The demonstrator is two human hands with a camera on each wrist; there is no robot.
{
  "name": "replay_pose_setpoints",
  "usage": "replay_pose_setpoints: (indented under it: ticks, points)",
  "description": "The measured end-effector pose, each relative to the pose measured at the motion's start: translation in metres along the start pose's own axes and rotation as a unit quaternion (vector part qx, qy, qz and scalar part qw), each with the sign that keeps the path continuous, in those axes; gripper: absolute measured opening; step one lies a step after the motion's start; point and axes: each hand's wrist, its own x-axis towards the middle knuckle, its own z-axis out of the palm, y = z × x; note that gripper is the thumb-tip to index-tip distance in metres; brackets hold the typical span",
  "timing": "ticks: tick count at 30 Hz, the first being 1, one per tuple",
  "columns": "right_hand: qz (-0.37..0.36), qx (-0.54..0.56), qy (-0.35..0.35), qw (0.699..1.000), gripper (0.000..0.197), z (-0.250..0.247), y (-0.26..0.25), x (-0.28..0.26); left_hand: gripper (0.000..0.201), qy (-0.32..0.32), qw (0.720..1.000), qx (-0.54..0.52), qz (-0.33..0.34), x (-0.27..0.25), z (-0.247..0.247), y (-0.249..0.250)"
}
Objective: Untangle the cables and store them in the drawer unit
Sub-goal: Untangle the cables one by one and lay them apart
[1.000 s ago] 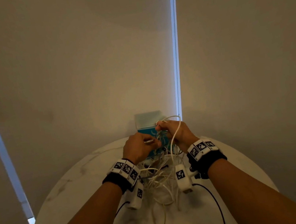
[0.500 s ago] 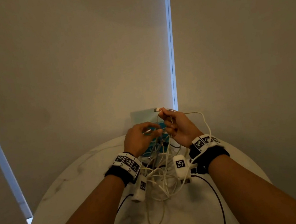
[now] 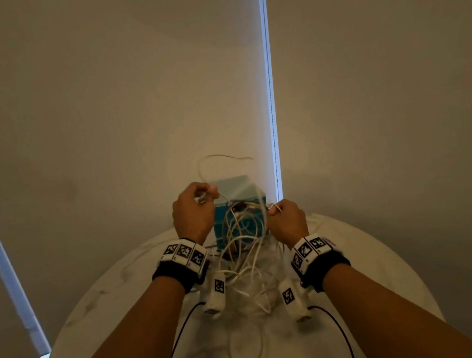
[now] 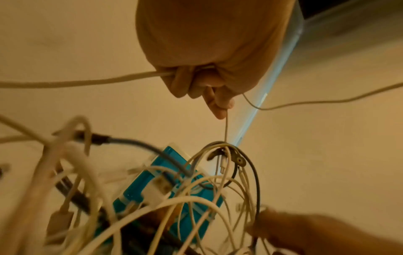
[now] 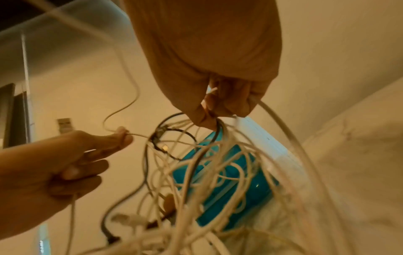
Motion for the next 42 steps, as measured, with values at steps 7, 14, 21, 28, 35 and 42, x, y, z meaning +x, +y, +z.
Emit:
replay_pose_setpoints:
  ticks: [7,14,21,28,35,42]
  points:
    - [-0.025,0.082,-0.007,0.996,0.01,0.004,-0.015,-0.007,0.008,-0.069,0.997,-0.028,-0.017,-0.009,0.003,0.002]
    - [-0.197,-0.025,-0.045,0.979,0.022,0.01,-0.026,-0.014,0.014,-0.104,0.994,-0.018,0.017,-0.012,0.001,0.008]
    - [-0.161,-0.007,0.014,0.987,0.01,0.016,-0.014,-0.02,0.022,-0.08,0.989,0.092,-0.087,-0.011,-0.003,-0.019]
    - [-0.116,-0.068,-0.049,0.99,0.006,0.011,0.009,-0.021,0.044,-0.039,0.983,0.053,-0.17,-0.001,-0.013,-0.036]
    - [-0.069,0.033,-0.027,0.997,0.033,0.001,-0.009,-0.023,0.031,-0.078,0.993,0.021,-0.092,-0.013,-0.003,-0.018]
    - [-0.069,-0.011,0.005,0.998,0.04,0.016,-0.009,-0.019,0.013,-0.079,0.997,0.02,-0.01,-0.025,-0.005,0.001]
